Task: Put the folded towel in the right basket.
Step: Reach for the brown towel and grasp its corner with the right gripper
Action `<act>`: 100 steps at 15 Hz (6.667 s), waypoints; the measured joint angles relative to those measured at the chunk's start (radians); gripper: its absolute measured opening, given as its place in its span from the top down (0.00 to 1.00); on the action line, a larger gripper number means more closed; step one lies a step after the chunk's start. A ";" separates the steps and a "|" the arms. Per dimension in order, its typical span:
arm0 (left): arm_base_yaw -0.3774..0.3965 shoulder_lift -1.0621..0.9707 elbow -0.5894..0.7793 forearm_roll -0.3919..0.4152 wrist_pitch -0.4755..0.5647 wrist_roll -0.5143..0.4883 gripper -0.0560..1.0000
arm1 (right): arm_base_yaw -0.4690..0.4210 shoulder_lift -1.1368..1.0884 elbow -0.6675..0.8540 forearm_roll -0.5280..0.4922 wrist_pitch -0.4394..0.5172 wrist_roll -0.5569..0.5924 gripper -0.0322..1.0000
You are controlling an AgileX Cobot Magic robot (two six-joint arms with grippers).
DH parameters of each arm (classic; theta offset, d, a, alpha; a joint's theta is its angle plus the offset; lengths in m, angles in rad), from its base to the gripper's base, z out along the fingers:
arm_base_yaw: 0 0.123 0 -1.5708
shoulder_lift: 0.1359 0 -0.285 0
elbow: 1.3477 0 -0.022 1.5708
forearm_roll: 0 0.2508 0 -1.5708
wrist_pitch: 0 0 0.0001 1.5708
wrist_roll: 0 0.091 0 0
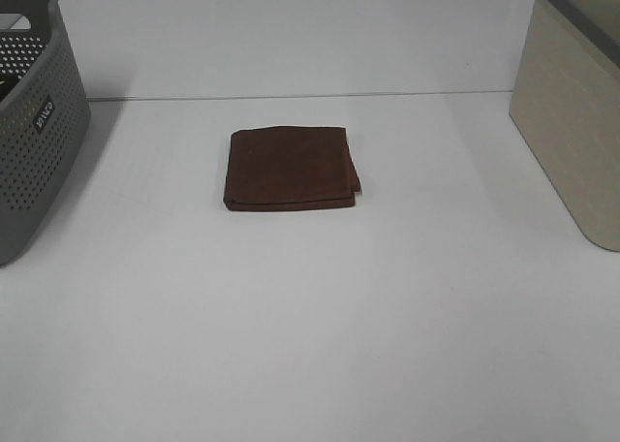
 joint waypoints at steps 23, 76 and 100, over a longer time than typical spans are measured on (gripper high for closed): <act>0.000 0.000 0.000 0.000 0.000 0.000 0.03 | 0.000 0.000 0.000 0.000 0.000 0.000 0.38; 0.000 0.000 0.000 0.000 0.000 0.000 0.03 | 0.000 1.294 -0.613 0.259 -0.336 -0.181 0.38; 0.000 0.000 0.000 0.000 0.000 0.000 0.03 | 0.153 2.675 -1.763 0.663 0.149 -0.198 0.37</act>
